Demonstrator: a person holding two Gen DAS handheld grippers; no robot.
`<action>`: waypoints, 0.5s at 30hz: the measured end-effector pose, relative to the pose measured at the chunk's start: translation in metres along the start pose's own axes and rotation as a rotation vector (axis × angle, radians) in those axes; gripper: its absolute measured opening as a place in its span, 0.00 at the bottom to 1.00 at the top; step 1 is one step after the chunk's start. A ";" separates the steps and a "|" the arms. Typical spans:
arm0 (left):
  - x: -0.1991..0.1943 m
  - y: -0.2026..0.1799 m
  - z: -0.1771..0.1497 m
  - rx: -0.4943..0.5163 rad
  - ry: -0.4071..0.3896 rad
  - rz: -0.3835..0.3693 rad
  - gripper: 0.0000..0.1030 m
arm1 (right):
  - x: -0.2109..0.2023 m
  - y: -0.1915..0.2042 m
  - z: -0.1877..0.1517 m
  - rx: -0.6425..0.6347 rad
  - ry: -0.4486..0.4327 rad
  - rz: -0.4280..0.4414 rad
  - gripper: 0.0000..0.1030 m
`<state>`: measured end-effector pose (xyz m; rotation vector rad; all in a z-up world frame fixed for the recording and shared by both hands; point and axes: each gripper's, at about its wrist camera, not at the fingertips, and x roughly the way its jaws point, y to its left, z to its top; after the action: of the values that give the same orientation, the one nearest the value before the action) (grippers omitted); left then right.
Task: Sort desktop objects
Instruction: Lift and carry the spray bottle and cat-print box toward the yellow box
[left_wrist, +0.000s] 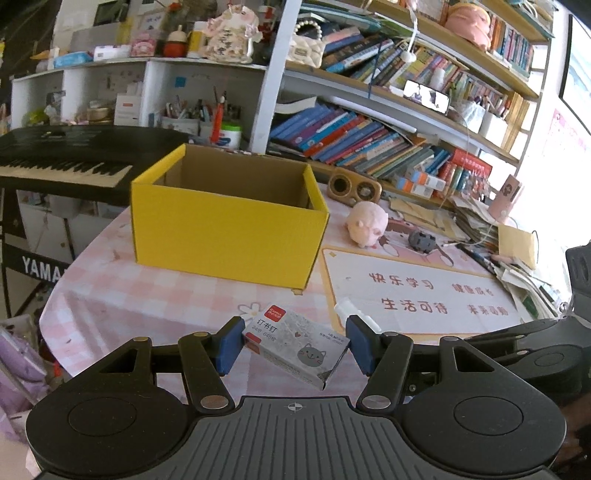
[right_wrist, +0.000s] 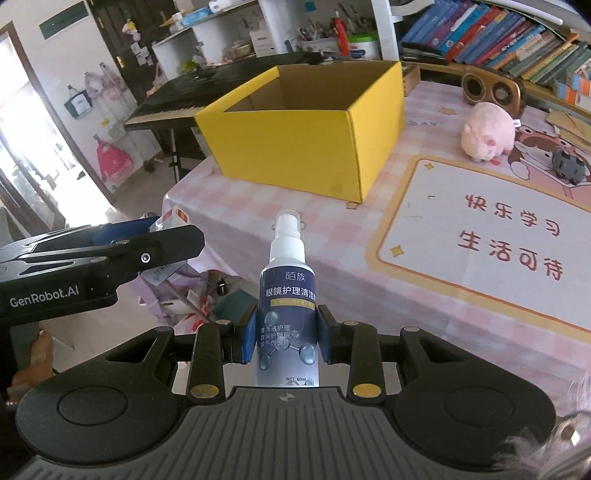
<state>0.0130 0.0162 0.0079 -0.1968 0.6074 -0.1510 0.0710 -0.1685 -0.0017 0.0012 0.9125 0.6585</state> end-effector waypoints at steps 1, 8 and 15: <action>-0.001 0.002 0.000 -0.003 -0.003 0.000 0.59 | 0.001 0.003 0.001 -0.005 0.001 0.000 0.29; -0.005 0.009 -0.002 -0.014 -0.013 -0.009 0.59 | 0.003 0.018 0.001 -0.038 0.004 -0.003 0.29; -0.007 0.015 -0.001 -0.021 -0.021 -0.015 0.59 | 0.006 0.026 0.005 -0.049 0.005 -0.010 0.29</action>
<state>0.0081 0.0323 0.0075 -0.2232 0.5870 -0.1568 0.0630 -0.1429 0.0038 -0.0485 0.9004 0.6711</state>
